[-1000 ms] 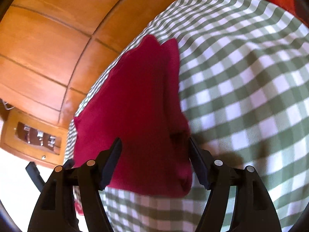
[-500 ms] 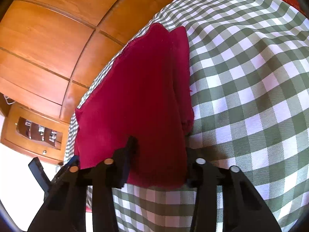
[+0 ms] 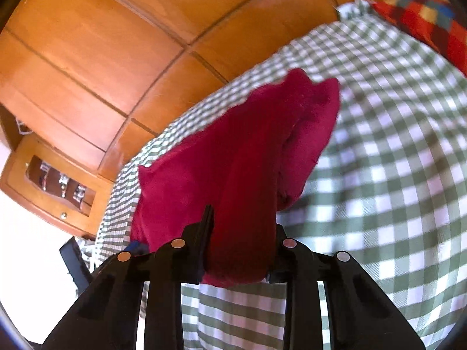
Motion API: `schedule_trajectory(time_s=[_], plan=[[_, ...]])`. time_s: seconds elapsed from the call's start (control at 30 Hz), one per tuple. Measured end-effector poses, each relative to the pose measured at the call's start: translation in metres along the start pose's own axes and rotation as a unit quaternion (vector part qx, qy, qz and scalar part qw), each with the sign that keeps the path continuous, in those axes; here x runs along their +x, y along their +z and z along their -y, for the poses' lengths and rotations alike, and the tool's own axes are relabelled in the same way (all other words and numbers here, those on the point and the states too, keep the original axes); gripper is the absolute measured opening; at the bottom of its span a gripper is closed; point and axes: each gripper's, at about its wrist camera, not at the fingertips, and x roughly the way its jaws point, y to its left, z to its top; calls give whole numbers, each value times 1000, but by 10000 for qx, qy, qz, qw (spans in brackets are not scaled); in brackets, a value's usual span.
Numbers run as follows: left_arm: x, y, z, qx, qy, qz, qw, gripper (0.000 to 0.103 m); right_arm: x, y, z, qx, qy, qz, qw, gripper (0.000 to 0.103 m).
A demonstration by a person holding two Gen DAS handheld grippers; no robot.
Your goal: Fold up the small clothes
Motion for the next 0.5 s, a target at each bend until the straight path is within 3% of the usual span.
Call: schedule_trajectory(time_s=[0.3,0.5], plan=[[-4,-1,-11,-180,-331,15,9993,48,1,8,-35,-469,-31,-2,9989,26],[-11,3,-42,-845,-1082,-9,9905,42,9,11,-86,-1182,127,-25,9929,26]])
